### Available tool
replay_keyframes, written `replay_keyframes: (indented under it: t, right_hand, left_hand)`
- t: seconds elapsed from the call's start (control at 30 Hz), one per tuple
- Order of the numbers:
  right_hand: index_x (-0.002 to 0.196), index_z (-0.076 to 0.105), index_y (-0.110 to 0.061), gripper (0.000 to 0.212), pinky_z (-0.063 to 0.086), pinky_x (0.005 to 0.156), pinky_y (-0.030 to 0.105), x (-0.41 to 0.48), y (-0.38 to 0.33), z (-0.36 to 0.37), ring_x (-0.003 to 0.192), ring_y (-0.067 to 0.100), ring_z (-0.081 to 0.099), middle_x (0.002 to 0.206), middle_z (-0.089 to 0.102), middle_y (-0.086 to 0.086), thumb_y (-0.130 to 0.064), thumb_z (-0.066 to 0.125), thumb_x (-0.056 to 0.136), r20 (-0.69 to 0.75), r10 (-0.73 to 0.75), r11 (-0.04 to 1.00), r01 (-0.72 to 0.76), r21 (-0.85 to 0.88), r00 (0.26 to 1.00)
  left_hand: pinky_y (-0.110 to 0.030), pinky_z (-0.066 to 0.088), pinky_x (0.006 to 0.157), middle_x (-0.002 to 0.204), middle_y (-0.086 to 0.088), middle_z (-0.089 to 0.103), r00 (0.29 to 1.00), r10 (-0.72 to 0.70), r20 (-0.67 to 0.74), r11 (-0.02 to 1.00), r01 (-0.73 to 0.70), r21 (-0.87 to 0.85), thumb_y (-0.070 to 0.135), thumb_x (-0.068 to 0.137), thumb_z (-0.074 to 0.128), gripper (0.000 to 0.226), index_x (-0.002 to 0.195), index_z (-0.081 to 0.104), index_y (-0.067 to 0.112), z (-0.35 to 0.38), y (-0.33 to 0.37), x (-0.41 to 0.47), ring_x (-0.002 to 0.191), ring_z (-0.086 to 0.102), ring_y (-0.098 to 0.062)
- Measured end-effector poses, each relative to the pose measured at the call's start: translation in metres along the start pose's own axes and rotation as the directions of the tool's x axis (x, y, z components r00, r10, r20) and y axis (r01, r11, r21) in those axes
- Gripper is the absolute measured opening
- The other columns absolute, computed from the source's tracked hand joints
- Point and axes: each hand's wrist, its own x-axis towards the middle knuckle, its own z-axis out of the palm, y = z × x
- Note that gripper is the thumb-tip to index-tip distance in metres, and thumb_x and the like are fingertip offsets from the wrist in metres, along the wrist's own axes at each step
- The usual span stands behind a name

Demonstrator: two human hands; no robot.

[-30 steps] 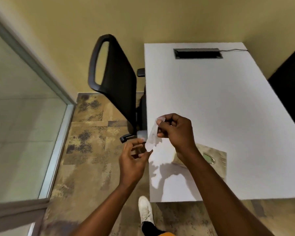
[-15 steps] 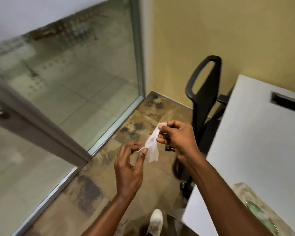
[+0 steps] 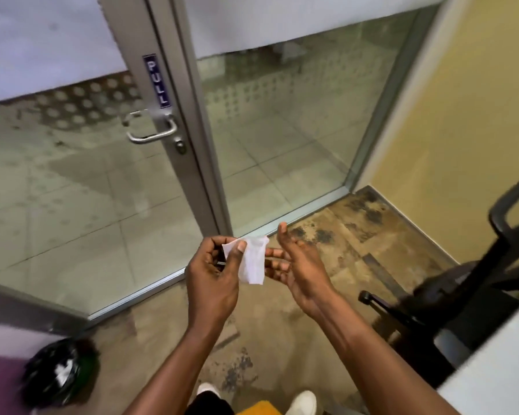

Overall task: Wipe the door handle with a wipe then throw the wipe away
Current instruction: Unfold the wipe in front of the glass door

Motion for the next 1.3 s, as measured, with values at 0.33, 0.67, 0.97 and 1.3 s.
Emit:
replay_keyframes:
  t: [0.33,0.67,0.97,1.3]
  right_hand:
    - [0.115,0.074,-0.005,0.031,0.061,0.068,0.032,0.019,0.043,0.093,0.083,0.023,0.077,0.101,0.082,0.015,0.005,0.08,0.086,0.031,0.039,0.998,-0.04,0.045,0.999]
    - [0.115,0.075,-0.004,0.03,0.056,0.066,0.026,0.04,0.077,0.151,0.081,0.022,0.072,0.095,0.079,0.012,0.003,0.08,0.086,-0.056,-0.084,0.996,0.082,-0.035,0.995]
    - [0.131,0.07,-0.008,0.053,0.059,0.096,0.039,0.046,0.067,0.19,0.113,0.029,0.073,0.12,0.075,0.026,-0.005,0.086,0.081,0.482,-0.196,0.931,0.316,-0.182,0.854]
    - [0.107,0.075,0.006,0.03,0.062,0.085,0.041,0.11,0.035,0.167,0.092,0.03,0.076,0.108,0.08,0.02,0.001,0.086,0.081,0.31,-0.12,0.947,0.203,-0.251,0.943]
  left_hand:
    - [-0.051,0.064,0.08,0.096,0.01,0.081,0.997,-0.04,-0.068,0.994,0.047,0.097,0.018,0.107,0.077,0.016,0.096,0.074,0.03,-0.102,-0.017,0.046,0.093,0.077,-0.023]
    - [-0.056,0.059,0.071,0.082,0.005,0.072,0.994,-0.073,-0.076,0.99,0.082,0.119,0.02,0.108,0.075,0.017,0.097,0.072,0.033,-0.188,-0.036,0.087,0.075,0.061,-0.029]
    - [-0.022,0.048,0.05,0.07,0.011,0.072,0.976,-0.092,0.199,0.981,0.055,0.186,0.017,0.109,0.073,0.014,0.099,0.071,0.026,-0.206,-0.021,0.096,0.06,0.06,-0.008]
    - [-0.04,0.055,0.06,0.074,0.003,0.076,0.973,-0.195,-0.124,0.977,0.203,0.057,0.019,0.109,0.075,0.017,0.096,0.075,0.03,-0.177,-0.033,0.144,0.067,0.067,-0.022]
